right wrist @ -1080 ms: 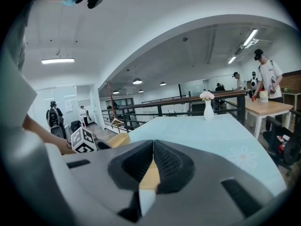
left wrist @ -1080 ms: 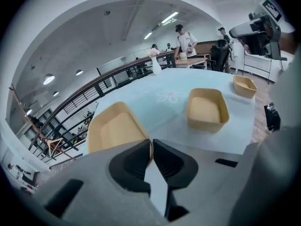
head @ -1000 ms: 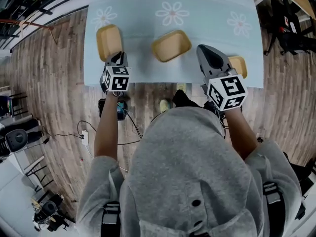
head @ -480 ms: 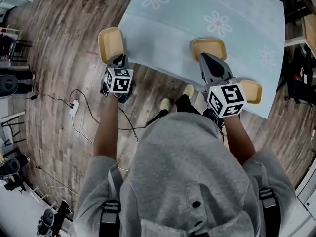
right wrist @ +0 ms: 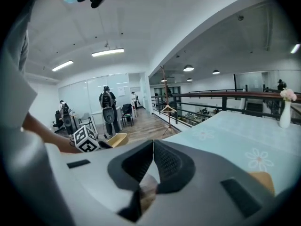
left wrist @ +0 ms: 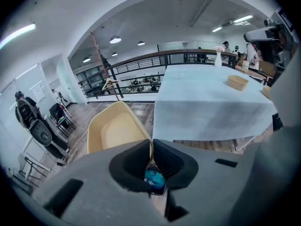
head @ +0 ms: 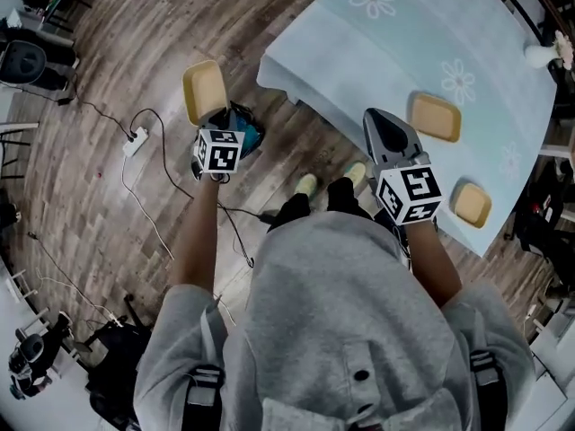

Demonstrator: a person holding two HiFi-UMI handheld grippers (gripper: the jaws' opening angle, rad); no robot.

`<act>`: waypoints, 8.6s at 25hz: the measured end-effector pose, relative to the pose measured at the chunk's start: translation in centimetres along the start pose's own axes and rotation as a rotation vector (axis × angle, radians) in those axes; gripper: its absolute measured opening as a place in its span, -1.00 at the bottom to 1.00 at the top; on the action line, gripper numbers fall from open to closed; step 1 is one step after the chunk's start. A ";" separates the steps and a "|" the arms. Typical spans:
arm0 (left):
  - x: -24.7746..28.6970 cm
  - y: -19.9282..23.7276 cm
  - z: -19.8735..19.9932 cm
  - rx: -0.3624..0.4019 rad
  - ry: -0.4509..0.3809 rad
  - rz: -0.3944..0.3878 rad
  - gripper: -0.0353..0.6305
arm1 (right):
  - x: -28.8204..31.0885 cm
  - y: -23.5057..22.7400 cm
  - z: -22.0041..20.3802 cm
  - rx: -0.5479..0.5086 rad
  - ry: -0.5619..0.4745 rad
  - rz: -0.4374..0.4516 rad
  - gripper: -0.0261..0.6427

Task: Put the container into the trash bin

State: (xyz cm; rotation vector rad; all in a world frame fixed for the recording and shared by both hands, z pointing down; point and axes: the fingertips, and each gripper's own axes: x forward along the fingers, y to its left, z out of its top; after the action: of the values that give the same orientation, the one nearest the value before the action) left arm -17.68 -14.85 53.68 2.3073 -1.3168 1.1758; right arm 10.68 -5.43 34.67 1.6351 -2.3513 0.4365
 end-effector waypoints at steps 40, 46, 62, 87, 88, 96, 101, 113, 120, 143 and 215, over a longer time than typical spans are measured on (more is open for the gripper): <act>10.5 3.1 -15.8 -0.279 0.124 -0.080 -0.28 | 5.8 7.8 -9.7 -0.016 0.252 0.000 -0.84; 8.9 2.7 -11.5 -0.212 0.090 -0.085 -0.28 | 4.3 5.7 -8.2 0.013 0.197 -0.053 -0.84; 7.8 -15.8 11.4 0.203 -0.136 -0.385 -0.28 | -6.4 -6.1 -5.2 0.145 0.003 -0.348 -0.84; 3.0 -48.2 16.9 0.758 -0.129 -0.842 -0.28 | -21.5 -19.1 -8.0 0.330 -0.132 -0.671 -0.84; 3.1 -48.4 17.0 0.773 -0.116 -0.843 -0.28 | -21.7 -19.5 -7.9 0.329 -0.135 -0.676 -0.84; 4.1 -50.6 16.0 0.901 -0.035 -0.807 -0.63 | -24.2 -22.2 -8.6 0.332 -0.149 -0.689 -0.84; 4.4 -51.4 15.4 0.966 -0.025 -0.783 -0.77 | -24.6 -23.0 -9.0 0.335 -0.148 -0.674 -0.84; 4.8 -48.4 17.3 0.862 -0.087 -0.639 -0.80 | -20.4 -22.6 -7.5 0.287 -0.160 -0.497 -0.84; 5.4 -39.5 17.2 0.707 -0.073 -0.488 -0.80 | -13.9 -19.3 -5.3 0.251 -0.136 -0.323 -0.84; -0.7 2.1 -4.9 -0.051 0.082 -0.006 -0.80 | 10.9 9.5 3.2 -0.053 -0.038 0.207 -0.84; 9.2 3.5 -14.2 -0.362 0.091 -0.057 -0.40 | 12.1 12.6 -13.3 0.042 0.296 0.175 -0.84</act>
State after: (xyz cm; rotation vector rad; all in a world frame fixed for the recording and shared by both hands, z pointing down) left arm -25.53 -14.69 69.07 1.9953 -1.2993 0.9238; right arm -4.91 -6.76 50.07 1.2827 -2.2781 0.7140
